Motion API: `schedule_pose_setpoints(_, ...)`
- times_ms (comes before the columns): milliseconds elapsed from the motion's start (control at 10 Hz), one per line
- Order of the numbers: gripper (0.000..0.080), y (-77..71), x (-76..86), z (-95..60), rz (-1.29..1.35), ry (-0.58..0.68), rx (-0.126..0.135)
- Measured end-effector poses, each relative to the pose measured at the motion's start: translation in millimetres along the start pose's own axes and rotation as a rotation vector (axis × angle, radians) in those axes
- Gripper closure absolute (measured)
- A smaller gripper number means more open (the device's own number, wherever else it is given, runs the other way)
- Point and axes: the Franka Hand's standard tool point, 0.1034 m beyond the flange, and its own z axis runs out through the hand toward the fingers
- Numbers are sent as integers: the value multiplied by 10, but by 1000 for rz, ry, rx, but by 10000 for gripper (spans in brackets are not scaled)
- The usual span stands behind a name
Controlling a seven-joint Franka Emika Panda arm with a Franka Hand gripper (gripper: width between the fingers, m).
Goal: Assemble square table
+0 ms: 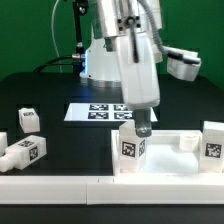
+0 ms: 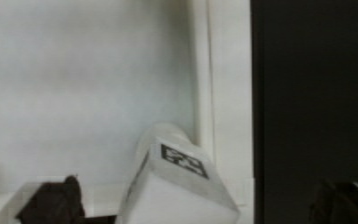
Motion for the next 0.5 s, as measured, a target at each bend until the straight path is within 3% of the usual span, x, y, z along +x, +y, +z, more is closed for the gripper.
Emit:
schedule_pose_setpoints(200,151,13,16,11,-224,12,-11)
schedule_pose_setpoints(500,151,65,72,44,-768,35,-85)
